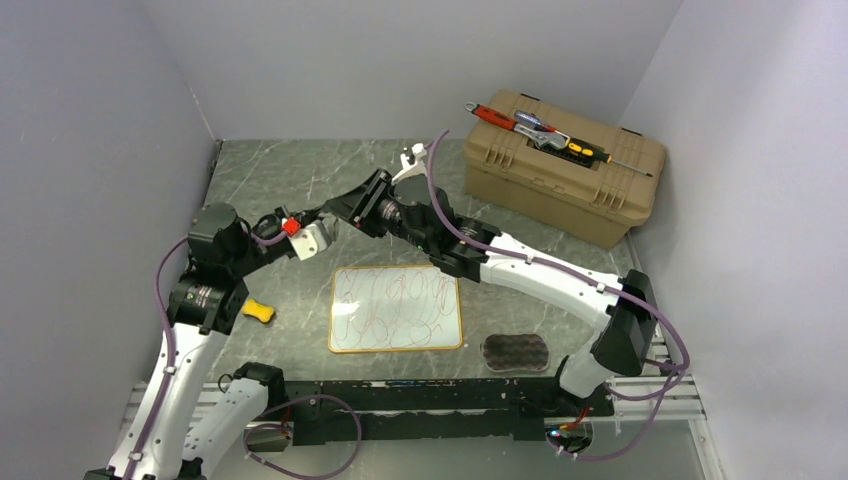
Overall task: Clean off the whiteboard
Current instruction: Adjust the whiteboard eraser, then adjust the whiteboard at the center of the board.
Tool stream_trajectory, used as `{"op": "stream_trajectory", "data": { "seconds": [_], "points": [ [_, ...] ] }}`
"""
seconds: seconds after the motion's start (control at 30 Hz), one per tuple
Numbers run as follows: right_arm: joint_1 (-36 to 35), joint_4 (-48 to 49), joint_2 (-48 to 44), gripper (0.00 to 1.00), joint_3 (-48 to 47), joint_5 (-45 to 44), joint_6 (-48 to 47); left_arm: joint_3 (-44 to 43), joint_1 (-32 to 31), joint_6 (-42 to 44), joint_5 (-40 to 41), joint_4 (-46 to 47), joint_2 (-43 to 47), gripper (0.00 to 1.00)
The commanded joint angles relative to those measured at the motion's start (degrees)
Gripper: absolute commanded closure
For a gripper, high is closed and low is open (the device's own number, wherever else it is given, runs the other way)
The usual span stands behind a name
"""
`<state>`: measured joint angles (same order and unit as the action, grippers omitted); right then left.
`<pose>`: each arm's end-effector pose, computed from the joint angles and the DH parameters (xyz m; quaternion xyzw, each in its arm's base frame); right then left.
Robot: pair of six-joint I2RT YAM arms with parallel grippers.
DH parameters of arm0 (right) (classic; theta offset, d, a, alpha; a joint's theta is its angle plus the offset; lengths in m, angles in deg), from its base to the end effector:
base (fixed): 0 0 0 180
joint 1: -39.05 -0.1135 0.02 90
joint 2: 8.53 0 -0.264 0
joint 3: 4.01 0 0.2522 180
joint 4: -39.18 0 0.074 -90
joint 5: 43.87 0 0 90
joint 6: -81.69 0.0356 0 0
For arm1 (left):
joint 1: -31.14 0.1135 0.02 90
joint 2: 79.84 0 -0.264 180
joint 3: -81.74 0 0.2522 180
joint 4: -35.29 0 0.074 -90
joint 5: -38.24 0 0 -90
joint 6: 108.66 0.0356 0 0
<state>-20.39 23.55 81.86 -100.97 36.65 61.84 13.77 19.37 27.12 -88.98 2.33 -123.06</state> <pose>0.1983 0.3243 0.3892 0.1242 0.7498 0.5585 0.3323 0.1502 -0.0533 0.3853 0.5280 0.5274 -0.0492 0.6639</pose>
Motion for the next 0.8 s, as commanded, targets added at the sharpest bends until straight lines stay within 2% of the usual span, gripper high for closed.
{"op": "stream_trajectory", "data": {
  "seconds": [0.0,0.03,0.07,0.1,0.13,0.17,0.23,0.33,0.4,0.5,0.63,0.77],
  "points": [
    [-0.2,2.1,-1.2,0.75,-1.6,-0.5,-1.1,-0.3,-0.3,-0.3,-2.5,-0.8,0.4,0.98],
    [-0.2,0.8,-1.8,0.82,-1.3,-1.2,-1.9,-0.5,-0.3,-0.5,-2.6,-1.5,0.4,0.95],
    [-0.2,-0.4,-2.7,0.90,-0.9,-1.8,-2.8,-0.6,-0.3,-0.9,-2.6,-2.4,0.3,0.83],
    [-0.2,-2.6,-3.5,0.99,-0.7,-2.6,-4.3,-1.0,-0.3,-1.6,-2.7,-3.7,0.0,0.61],
    [-0.2,-5.4,-4.5,1.00,-0.4,-3.5,-5.9,-1.5,-0.3,-2.4,-2.7,-5.6,-0.5,0.38],
    [-0.1,-8.6,-5.5,1.00,-0.2,-4.3,-7.5,-2.4,-0.3,-3.0,-2.6,-8.3,-1.3,0.25],
    [0.1,-16.4,-8.3,1.00,1.0,-7.3,-12.1,-3.9,-0.3,-5.0,-1.3,-13.8,-3.3,0.10],
    [2.4,-31.4,-11.0,1.00,2.1,-10.9,-18.1,-4.4,-0.3,-8.5,2.0,-19.7,-7.0,0.02],
    [5.5,-41.1,-12.3,1.00,4.4,-10.6,-20.9,-4.4,-0.3,-9.5,4.4,-23.0,-10.1,0.01],
    [8.7,-50.4,-13.5,1.00,9.3,-11.0,-25.1,-5.6,-0.3,-9.7,7.2,-28.4,-15.8,0.01],
    [11.1,-54.1,-14.6,1.00,16.8,-8.6,-29.2,-5.4,-0.2,-8.2,11.4,-33.2,-22.9,0.01],
    [12.0,-48.5,-14.2,1.00,24.9,-3.5,-29.6,-0.4,-0.1,-5.5,18.6,-30.4,-27.9,0.03]
  ]
}}
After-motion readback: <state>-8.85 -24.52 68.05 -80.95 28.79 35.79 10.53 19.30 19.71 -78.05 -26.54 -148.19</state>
